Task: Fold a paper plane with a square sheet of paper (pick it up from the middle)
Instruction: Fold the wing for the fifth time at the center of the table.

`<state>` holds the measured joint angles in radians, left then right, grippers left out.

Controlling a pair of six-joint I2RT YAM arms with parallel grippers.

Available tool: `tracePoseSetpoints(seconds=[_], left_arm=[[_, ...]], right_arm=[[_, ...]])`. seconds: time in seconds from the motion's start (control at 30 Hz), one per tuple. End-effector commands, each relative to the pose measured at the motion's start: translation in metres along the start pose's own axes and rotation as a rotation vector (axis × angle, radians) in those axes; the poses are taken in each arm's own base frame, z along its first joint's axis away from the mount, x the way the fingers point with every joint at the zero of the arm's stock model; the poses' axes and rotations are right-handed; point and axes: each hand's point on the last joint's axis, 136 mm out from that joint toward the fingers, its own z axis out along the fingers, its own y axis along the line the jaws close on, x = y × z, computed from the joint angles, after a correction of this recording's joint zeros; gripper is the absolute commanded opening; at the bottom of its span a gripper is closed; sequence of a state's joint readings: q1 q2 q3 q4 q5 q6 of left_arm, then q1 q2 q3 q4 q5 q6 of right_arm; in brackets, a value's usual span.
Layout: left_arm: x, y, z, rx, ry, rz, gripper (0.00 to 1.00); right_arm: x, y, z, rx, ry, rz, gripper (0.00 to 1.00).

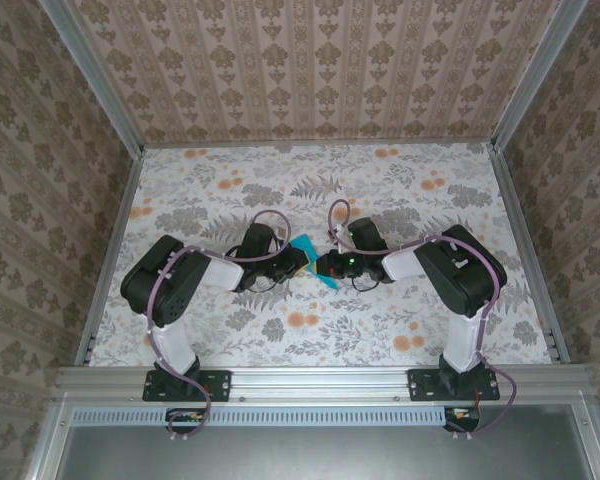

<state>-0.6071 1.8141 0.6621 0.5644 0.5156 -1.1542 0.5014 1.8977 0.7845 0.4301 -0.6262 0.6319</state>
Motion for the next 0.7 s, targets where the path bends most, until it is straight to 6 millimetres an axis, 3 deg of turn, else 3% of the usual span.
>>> tracePoseSetpoints(seconds=[0.0,0.13,0.37,0.57,0.67], left_arm=[[0.0,0.001,0.006,-0.008,0.008,0.023,0.14],[0.001,0.006,0.006,-0.021,0.006,0.017,0.14],[0.003,0.018,0.007,-0.057,0.004,-0.005,0.13],[0.004,0.02,0.007,-0.061,0.008,-0.008,0.13],[0.005,0.022,0.007,-0.065,0.012,-0.011,0.13]], right_arm=[[0.017,-0.02,0.004,0.061,0.061,0.043,0.03],[0.016,-0.021,-0.002,0.097,0.063,0.03,0.14],[0.012,-0.002,-0.014,0.097,0.116,-0.033,0.27],[0.013,0.019,-0.027,0.05,0.155,-0.088,0.33],[0.012,0.018,-0.033,0.081,0.156,-0.098,0.34]])
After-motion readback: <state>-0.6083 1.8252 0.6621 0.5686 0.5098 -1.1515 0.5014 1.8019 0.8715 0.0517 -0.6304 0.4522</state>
